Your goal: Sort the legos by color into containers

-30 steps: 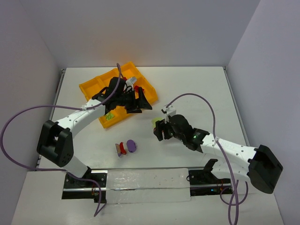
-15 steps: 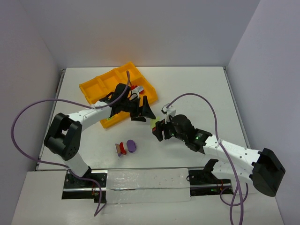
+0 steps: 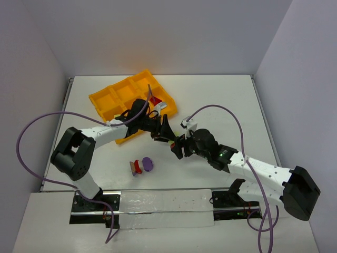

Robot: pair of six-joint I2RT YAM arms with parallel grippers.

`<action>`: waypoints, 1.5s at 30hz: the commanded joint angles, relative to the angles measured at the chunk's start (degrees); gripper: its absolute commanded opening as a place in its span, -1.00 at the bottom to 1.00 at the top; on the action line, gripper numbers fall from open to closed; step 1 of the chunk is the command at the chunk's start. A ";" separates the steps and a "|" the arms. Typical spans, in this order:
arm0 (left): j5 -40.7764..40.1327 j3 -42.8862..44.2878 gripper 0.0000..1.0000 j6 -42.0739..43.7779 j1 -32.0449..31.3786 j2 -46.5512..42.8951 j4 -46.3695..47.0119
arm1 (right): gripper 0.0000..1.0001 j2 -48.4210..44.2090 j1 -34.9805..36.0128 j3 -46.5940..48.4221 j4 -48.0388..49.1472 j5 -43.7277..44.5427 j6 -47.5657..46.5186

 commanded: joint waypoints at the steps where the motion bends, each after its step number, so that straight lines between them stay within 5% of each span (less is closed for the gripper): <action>1: 3.82 -0.26 0.14 -1.86 -0.75 0.46 7.05 | -0.47 0.33 0.40 2.20 3.34 -0.04 -0.87; 4: 3.98 -0.31 -0.24 -2.42 -0.95 0.80 8.37 | -0.48 0.33 0.40 2.17 3.37 -0.09 -0.93; 6: 3.52 0.02 -0.73 -2.99 -1.01 1.15 8.46 | -0.49 0.51 0.31 1.84 3.43 0.20 -0.77; 8: 2.61 0.49 -0.99 -2.82 -1.01 1.73 7.05 | -0.51 0.53 0.31 1.51 3.50 1.07 -0.48; 22: -11.71 3.74 -1.00 -1.58 2.60 2.39 -2.22 | -0.67 -0.94 0.31 -1.69 3.08 4.06 1.94; 38: -14.34 1.14 -1.00 -5.91 8.45 -3.21 0.98 | -0.69 3.84 0.24 -0.59 2.88 5.96 3.15; 42: -14.39 0.48 -1.00 -5.79 9.71 -4.63 0.78 | -0.53 9.78 -0.65 2.39 0.00 8.43 5.10; 45: -13.89 -0.25 -1.00 -5.46 10.56 -5.99 0.69 | -0.19 14.12 -1.53 3.78 -1.34 7.09 6.42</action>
